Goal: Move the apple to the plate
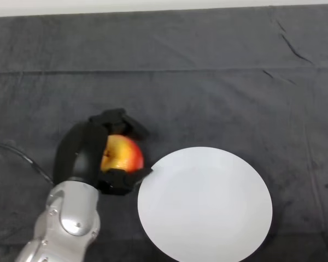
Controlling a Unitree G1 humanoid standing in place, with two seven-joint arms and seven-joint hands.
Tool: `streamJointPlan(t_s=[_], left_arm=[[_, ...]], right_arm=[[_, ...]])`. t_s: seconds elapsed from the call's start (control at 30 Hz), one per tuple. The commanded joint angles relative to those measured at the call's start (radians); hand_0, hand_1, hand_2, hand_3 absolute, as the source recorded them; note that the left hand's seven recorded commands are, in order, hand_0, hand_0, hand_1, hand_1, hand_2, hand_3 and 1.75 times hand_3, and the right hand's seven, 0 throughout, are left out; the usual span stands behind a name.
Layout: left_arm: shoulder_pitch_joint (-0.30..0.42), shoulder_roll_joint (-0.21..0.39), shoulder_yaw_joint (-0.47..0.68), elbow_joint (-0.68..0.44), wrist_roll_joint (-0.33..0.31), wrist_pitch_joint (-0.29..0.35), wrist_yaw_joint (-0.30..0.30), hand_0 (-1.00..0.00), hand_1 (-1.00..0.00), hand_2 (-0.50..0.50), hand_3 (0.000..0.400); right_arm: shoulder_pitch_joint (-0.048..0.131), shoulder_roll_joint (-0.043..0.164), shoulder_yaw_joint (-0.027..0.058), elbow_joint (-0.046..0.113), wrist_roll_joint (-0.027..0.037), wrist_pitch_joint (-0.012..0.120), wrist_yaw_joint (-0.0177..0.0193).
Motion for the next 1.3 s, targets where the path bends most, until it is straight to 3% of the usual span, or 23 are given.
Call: streamJointPlan(t_s=[0.03,0.63,1.0,1.3], left_arm=[[-0.036,-0.006,-0.016,0.053,-0.022,-0.027,0.019,-1.0,-1.0,0.0,0.4],[-0.082,-0.041,-0.131,0.177,-0.222,-0.202,0.063,-1.0,-1.0,0.0,0.4],[-0.133,-0.044,-0.253,0.209,-0.286,-0.217,0.111,-1.0,-1.0,0.0,0.4],[-0.163,-0.03,-0.335,0.244,-0.305,-0.226,0.114,-1.0,-1.0,0.0,0.4]], right_arm=[[0.005,-0.01,-0.0179,-0.004,0.0152,-0.006,0.0004],[0.006,-0.009,-0.0174,-0.007,0.0153,-0.006,-0.001],[0.006,-0.009,-0.0173,-0.007,0.0155,-0.006,-0.0014],[0.006,-0.009,-0.0175,-0.006,0.0158,-0.006,-0.0012]])
